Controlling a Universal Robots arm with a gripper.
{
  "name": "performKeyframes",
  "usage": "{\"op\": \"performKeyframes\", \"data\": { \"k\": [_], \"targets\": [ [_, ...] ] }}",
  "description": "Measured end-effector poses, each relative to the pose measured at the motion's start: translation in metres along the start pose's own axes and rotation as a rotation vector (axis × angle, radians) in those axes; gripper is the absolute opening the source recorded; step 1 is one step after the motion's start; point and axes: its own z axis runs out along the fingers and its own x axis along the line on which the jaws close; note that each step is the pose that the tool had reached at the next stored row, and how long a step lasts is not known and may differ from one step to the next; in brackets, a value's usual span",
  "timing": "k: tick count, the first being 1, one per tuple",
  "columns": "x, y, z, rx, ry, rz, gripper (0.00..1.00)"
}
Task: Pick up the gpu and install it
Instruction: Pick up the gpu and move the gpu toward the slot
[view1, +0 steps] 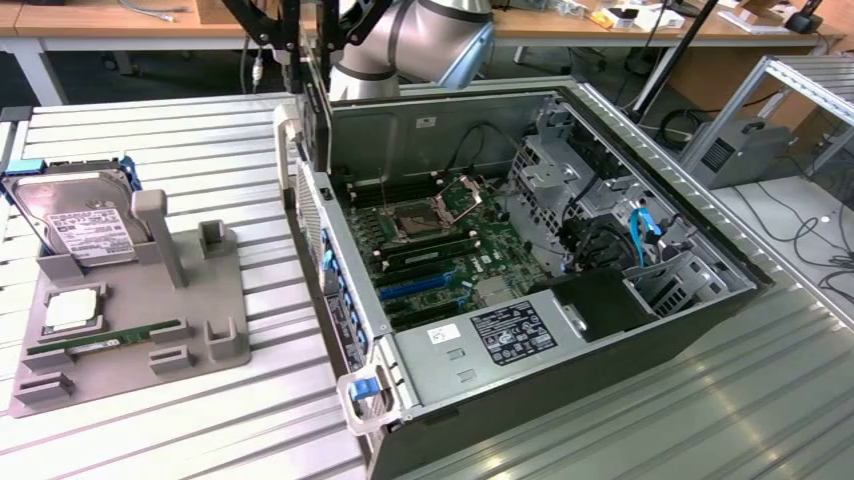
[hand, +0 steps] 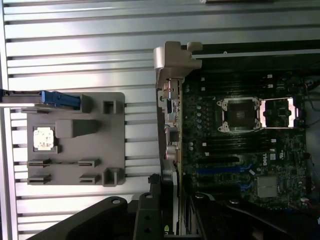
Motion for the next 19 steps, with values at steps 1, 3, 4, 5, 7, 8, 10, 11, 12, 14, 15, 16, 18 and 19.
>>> {"op": "performKeyframes", "data": {
  "k": [1, 3, 4, 5, 7, 8, 10, 11, 12, 14, 15, 16, 18, 19],
  "targets": [
    [-0.002, 0.0001, 0.0, 0.0002, 0.0, 0.0, 0.27],
    [-0.004, 0.0002, 0.0001, 0.0004, -0.0001, 0.0, 0.27],
    [-0.005, 0.0003, 0.0, 0.0005, 0.0, 0.0, 0.27],
    [-0.006, 0.0003, 0.0, 0.0007, 0.0, 0.0, 0.27],
    [-0.01, 0.0005, 0.0001, 0.0011, 0.0, 0.0, 0.27],
    [-0.012, 0.0006, 0.0001, 0.0014, -0.0001, 0.0, 0.27],
    [-0.016, 0.0008, 0.0001, 0.0021, -0.0001, 0.0, 0.27],
    [-0.018, 0.0009, 0.0002, 0.0023, -0.0002, 0.0, 0.27],
    [-0.02, 0.001, 0.0002, 0.0027, -0.0001, 0.0, 0.27],
    [-0.022, 0.0011, 0.0002, 0.0031, -0.0002, 0.0, 0.27],
    [-0.024, 0.0012, 0.0002, 0.0034, -0.0002, 0.0, 0.27],
    [-0.025, 0.0013, 0.0003, 0.0034, -0.0002, 0.0, 0.27],
    [-0.029, 0.0015, 0.0003, 0.0038, -0.0002, 0.0, 0.27],
    [-0.031, 0.0016, 0.0003, 0.0041, -0.0002, 0.0, 0.27]
  ]
}}
